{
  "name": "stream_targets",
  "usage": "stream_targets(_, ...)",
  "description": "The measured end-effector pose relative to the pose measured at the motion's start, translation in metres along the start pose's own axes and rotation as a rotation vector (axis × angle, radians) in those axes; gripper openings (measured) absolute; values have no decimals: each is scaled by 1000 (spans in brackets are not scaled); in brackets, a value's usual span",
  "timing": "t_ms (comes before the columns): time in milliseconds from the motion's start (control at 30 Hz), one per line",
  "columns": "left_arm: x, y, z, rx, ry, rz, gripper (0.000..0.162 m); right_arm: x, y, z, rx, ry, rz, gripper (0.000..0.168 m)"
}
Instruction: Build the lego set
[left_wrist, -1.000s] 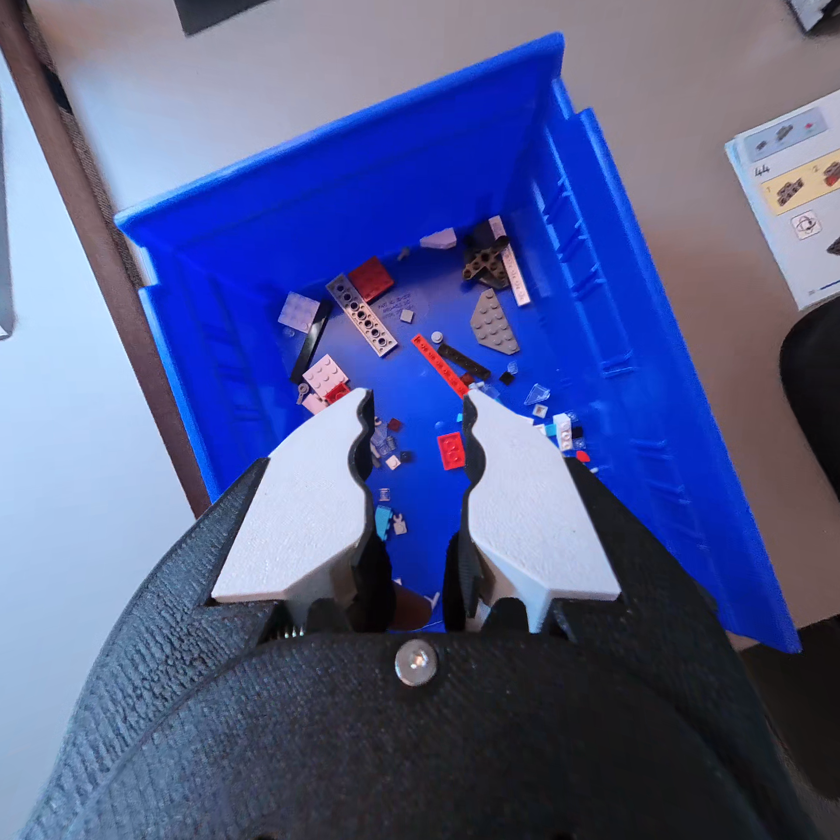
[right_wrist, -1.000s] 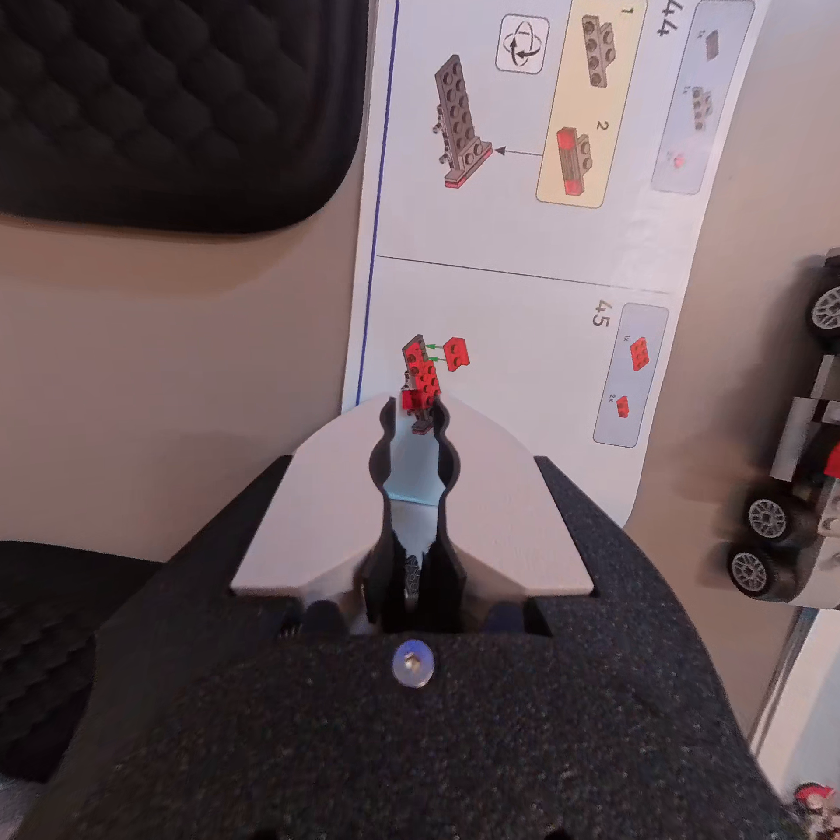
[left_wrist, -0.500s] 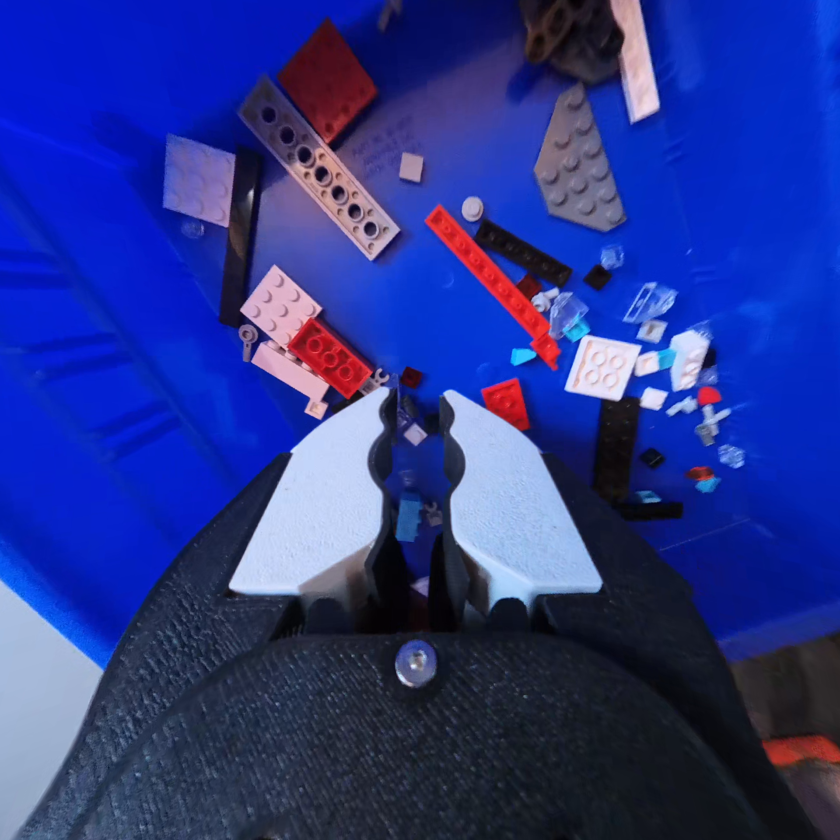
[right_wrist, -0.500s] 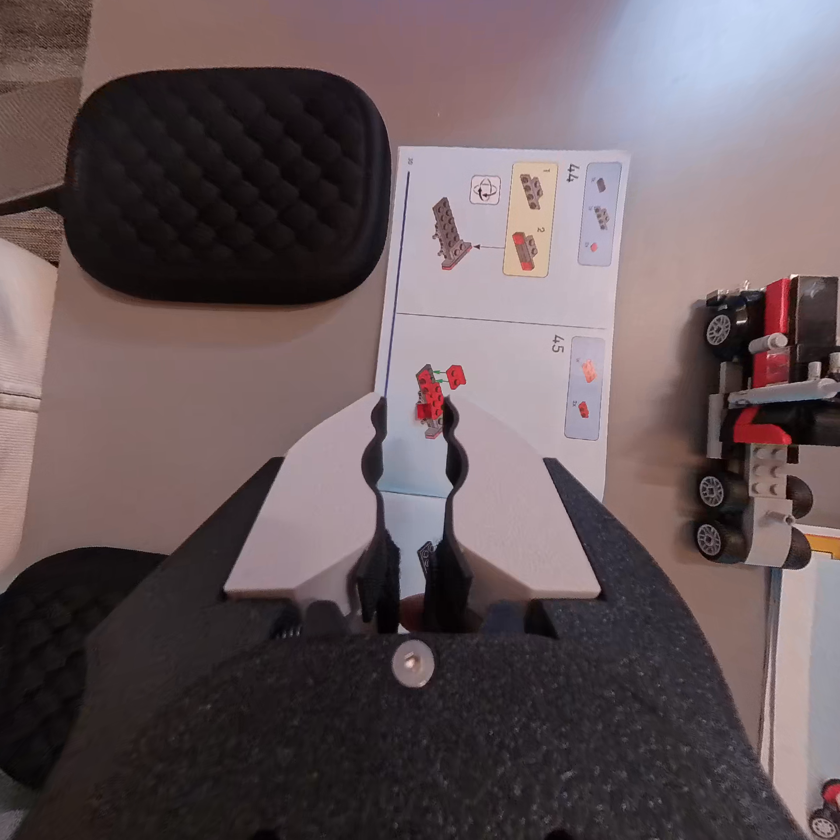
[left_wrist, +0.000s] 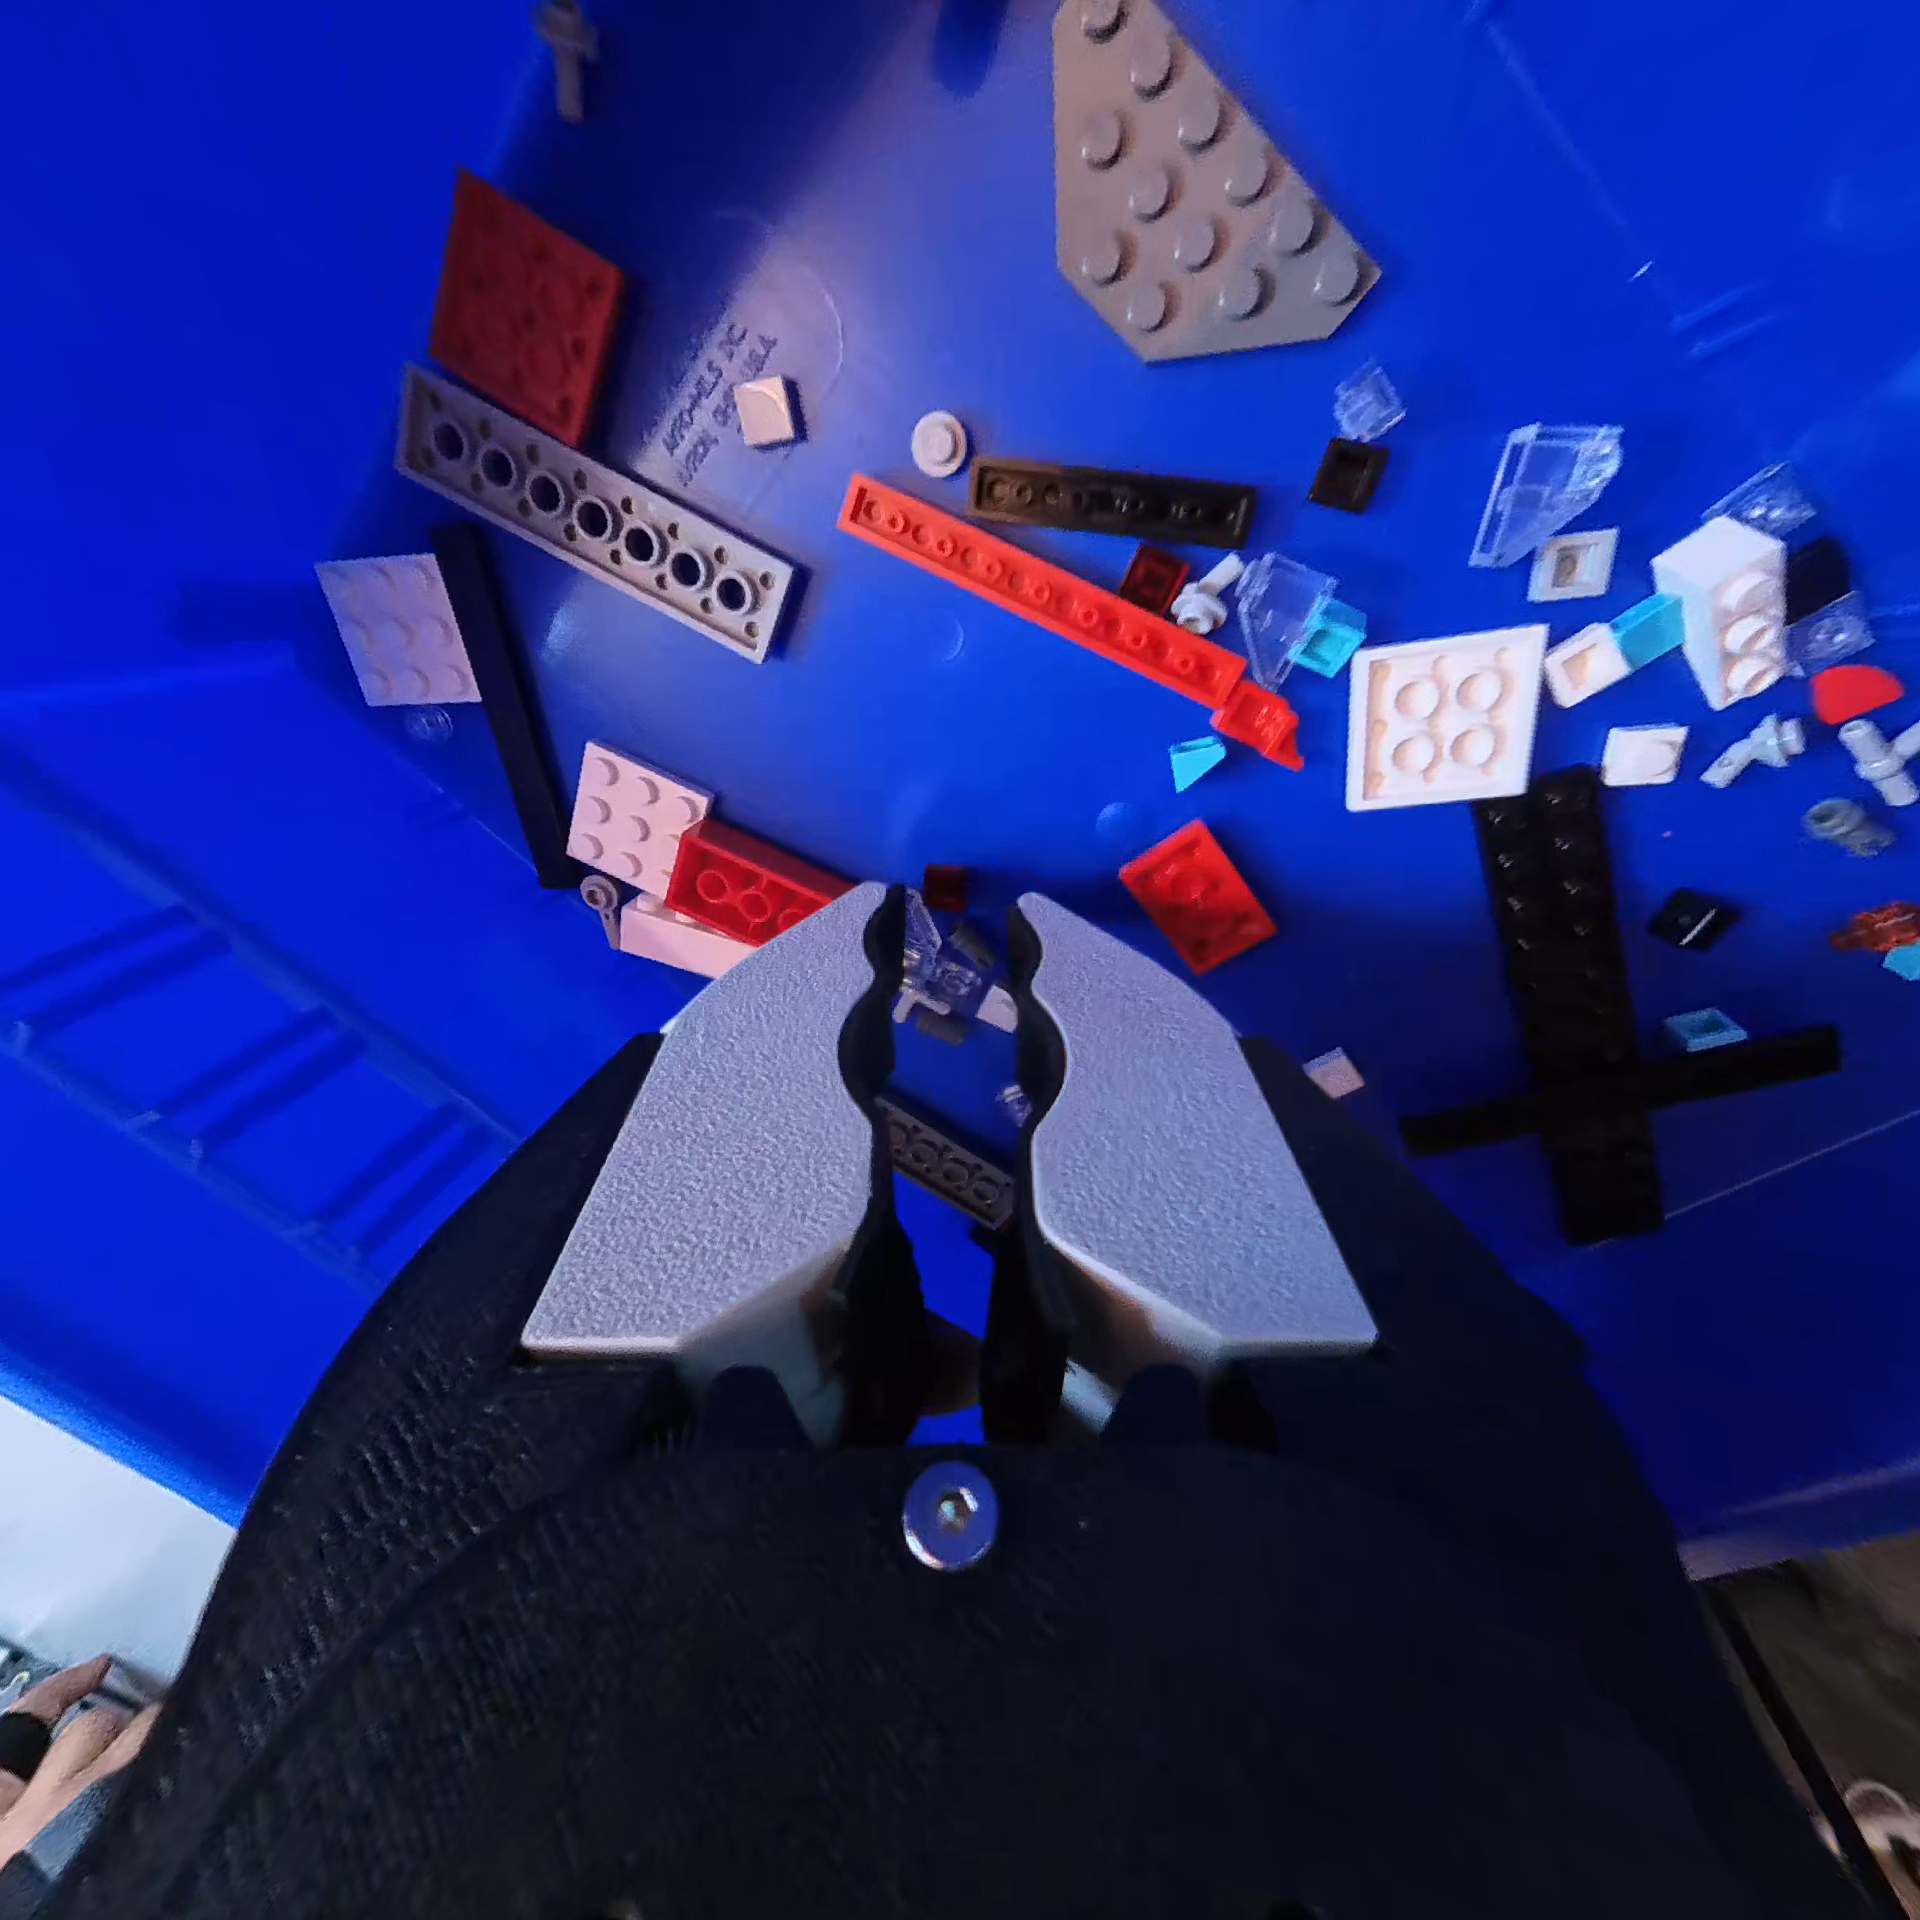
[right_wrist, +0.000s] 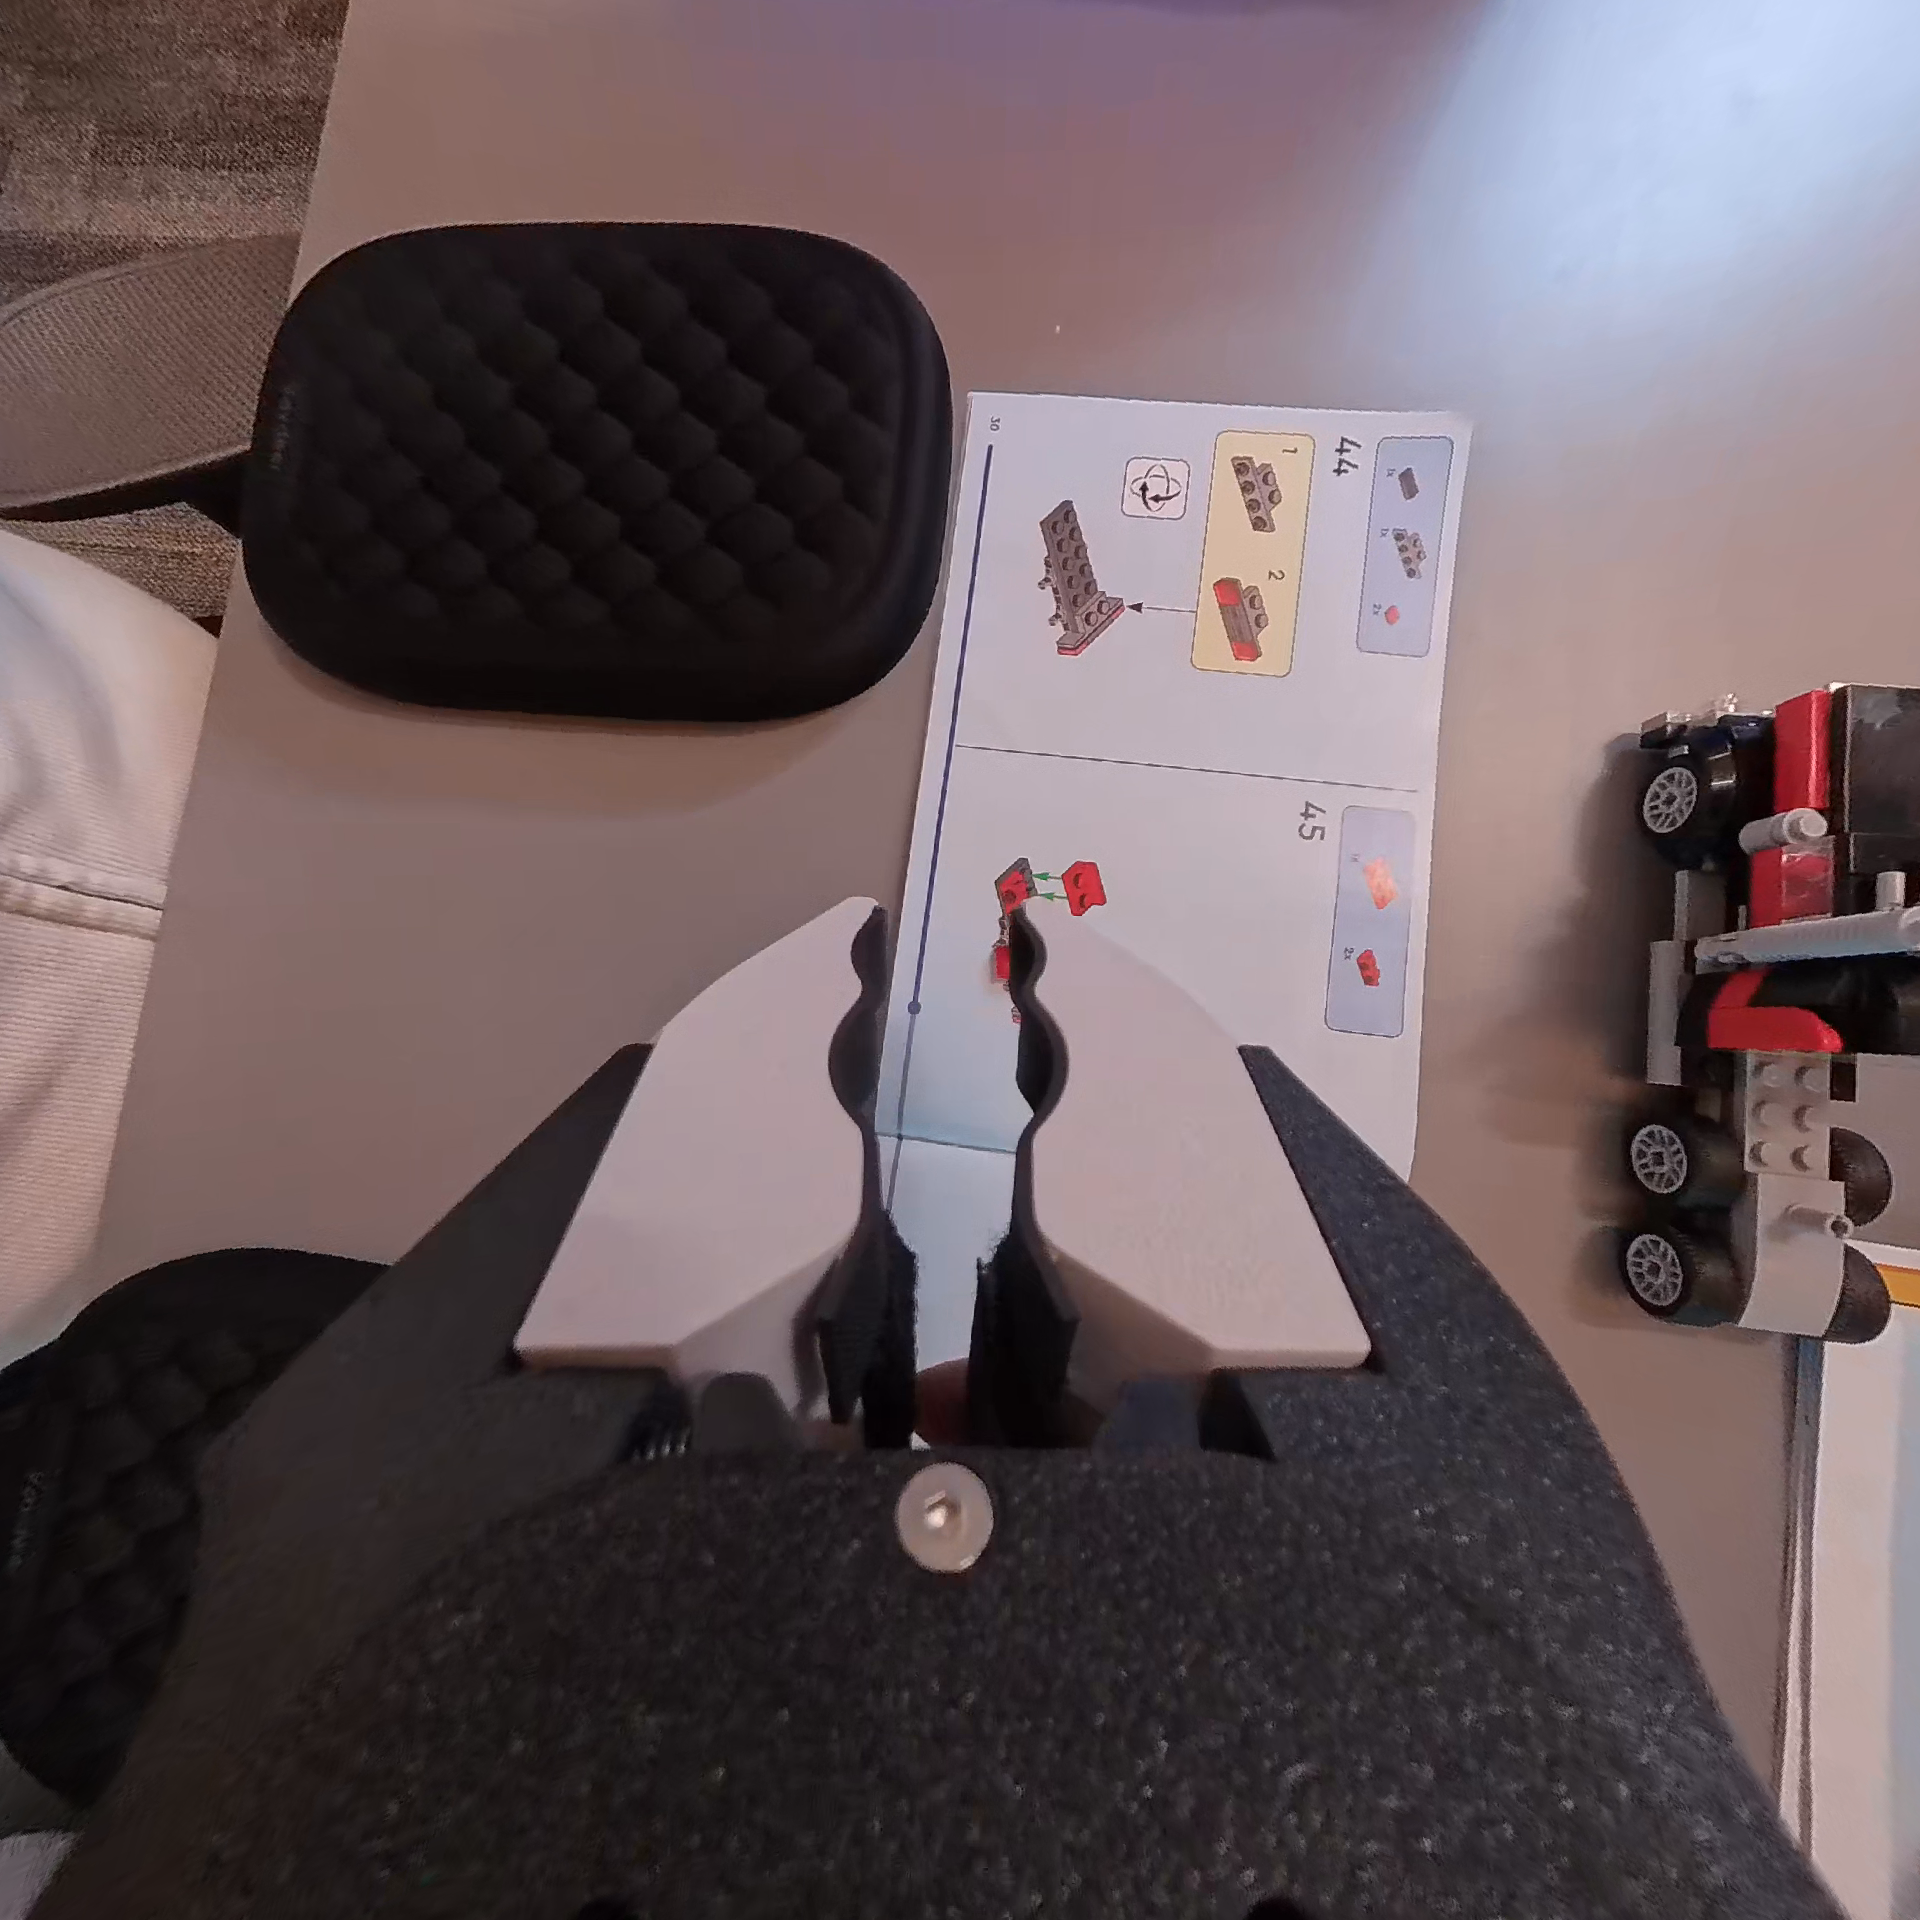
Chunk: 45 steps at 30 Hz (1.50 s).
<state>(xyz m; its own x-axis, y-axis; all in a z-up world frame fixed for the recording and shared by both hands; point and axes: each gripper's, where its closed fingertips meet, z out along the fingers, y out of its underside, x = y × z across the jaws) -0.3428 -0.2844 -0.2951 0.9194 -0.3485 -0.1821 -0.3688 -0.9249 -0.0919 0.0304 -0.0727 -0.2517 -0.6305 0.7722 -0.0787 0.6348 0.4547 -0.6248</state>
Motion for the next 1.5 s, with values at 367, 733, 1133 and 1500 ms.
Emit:
stream_targets(367,1,-4,5,-43,88,-2,14,0,-1,-5,21,10,-11,22)
stream_targets(733,-10,-24,-22,142,74,-147,9,-4,-5,-10,71,3,-18,22)
stream_targets(1133,115,-201,-267,1727,736,-308,8,-9,-133,-78,652,305,-427,20)
stream_targets(1500,207,-264,-285,1771,1210,-249,8,-57,-215,-104,770,488,-954,19)
